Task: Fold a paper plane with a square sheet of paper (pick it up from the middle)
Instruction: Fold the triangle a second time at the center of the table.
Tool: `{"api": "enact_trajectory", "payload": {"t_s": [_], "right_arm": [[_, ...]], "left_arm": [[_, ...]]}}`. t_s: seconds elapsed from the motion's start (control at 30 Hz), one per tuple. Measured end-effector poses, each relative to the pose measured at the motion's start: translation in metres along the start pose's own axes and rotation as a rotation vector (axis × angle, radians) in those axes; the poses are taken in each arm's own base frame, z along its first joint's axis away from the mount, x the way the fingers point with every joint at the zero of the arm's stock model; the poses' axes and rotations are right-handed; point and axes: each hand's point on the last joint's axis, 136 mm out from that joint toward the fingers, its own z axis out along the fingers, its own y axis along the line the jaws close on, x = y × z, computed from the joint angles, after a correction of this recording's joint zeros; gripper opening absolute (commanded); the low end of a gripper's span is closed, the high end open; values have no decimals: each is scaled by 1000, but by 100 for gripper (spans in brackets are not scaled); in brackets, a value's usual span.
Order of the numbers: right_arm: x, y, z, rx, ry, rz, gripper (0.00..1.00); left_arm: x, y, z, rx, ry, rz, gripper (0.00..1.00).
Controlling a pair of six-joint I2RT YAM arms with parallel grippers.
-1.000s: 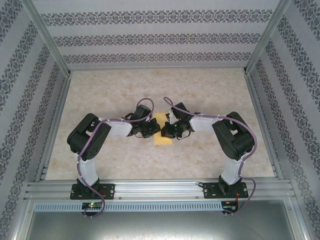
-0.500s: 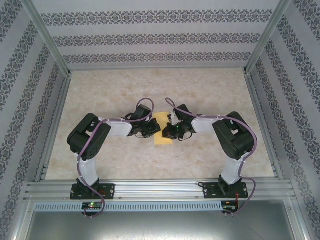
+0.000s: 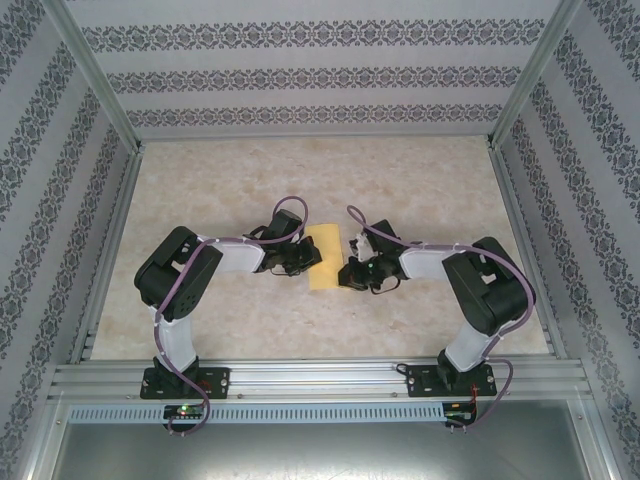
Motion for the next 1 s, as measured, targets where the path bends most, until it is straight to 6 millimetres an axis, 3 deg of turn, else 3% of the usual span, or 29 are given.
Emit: {"api": "enact_trajectory", "payload": {"t_s": [0.33,0.57,0.7,0.83,1.0], "right_arm": [[9,-6,-17,-4,-4,45,7],[-27,25,-25,-51,-70,-8,7],[-40,26,-15,-53,-70,-2,7],[-30,17,0,-31,-23,14,7],[-20,8,8,-18,3,22,2]], "left_arm": [[-1,-1,1,2,0,1,0],[-1,-1,1,2,0,1,0],[-2,-2,1,3,0,2,0],[-2,-3,2,3,0,2,0],[-2,-3,1,5,2,6,8]]}}
